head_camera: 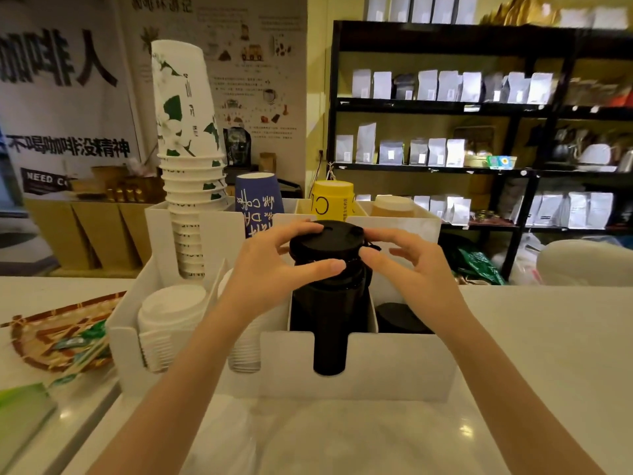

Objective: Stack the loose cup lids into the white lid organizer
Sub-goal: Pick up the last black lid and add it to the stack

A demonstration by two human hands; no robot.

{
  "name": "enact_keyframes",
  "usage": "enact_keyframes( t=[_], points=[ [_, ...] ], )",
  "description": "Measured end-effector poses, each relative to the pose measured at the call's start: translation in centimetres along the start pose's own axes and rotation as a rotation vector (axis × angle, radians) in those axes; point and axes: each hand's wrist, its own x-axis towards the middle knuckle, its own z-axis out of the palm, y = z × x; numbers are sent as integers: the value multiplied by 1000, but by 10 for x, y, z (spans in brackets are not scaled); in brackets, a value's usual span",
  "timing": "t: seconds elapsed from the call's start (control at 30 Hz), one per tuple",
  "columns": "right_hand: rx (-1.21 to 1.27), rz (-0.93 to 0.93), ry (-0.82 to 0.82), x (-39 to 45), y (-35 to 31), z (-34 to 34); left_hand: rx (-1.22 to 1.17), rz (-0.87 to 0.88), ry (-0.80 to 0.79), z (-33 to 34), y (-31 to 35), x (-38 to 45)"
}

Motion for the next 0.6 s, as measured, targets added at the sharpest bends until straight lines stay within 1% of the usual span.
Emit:
enact_keyframes(
  t=[0.07, 0.17, 0.37, 0.6],
  points=[
    [-16, 61, -14, 2, 9, 5, 71, 4, 17, 8, -6, 1],
    [34, 137, -50, 2, 15, 9, 177, 3, 22, 17, -12, 2],
    [64, 121, -62, -1, 17, 9, 257, 42, 17, 22, -15, -1],
    [41, 87, -64, -2, 15, 11, 284, 31, -20, 23, -15, -1]
  ],
)
